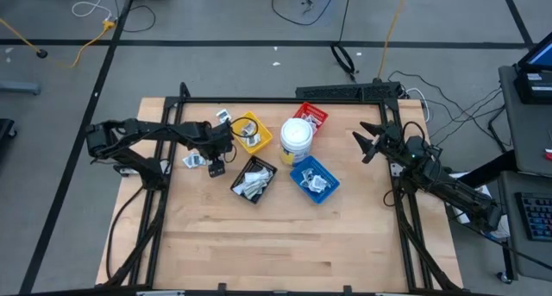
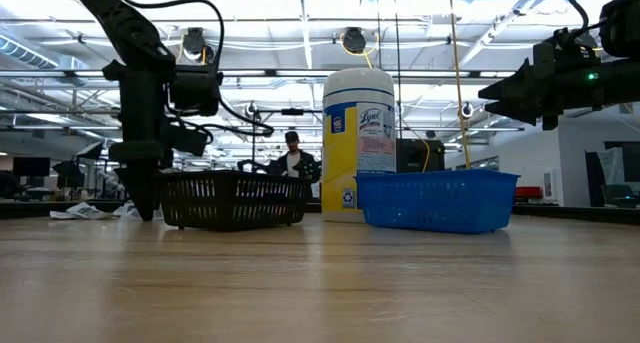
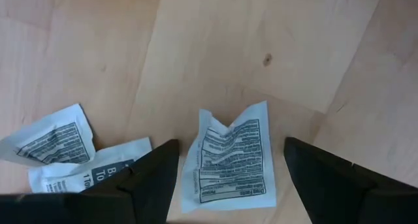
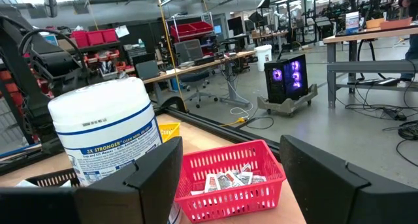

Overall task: Pick & Place First Aid Supplies
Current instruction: Put the towelette pack into the yellow bin

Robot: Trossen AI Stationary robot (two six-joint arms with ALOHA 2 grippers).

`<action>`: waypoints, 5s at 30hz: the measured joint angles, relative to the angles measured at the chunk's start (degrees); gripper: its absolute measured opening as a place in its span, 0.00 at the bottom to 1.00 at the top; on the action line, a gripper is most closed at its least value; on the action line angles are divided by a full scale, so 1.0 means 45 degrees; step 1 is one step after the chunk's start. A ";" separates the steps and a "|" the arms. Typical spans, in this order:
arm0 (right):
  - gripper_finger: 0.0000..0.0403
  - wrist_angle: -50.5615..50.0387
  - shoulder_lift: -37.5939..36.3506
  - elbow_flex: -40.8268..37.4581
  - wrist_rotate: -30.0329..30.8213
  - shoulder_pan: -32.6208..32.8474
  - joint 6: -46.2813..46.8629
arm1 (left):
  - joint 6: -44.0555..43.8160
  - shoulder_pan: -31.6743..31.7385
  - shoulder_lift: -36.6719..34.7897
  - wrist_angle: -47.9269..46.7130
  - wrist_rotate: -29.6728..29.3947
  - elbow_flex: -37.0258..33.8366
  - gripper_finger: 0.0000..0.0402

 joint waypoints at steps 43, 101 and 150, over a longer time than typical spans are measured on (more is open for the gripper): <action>0.63 0.0002 0.0002 0.0002 0.0000 0.0001 -0.0001 | -0.2054 0.0809 0.1151 -0.7973 -0.0265 0.5825 0.02; 0.63 0.0002 0.0000 0.0000 0.0000 0.0002 -0.0003 | -0.2827 0.1291 0.8465 -0.8053 0.0337 1.3955 0.63; 0.63 -0.0002 -0.0002 -0.0002 0.0000 0.0004 -0.0001 | -0.5521 0.1345 -0.1581 -0.6484 0.1341 0.1641 0.60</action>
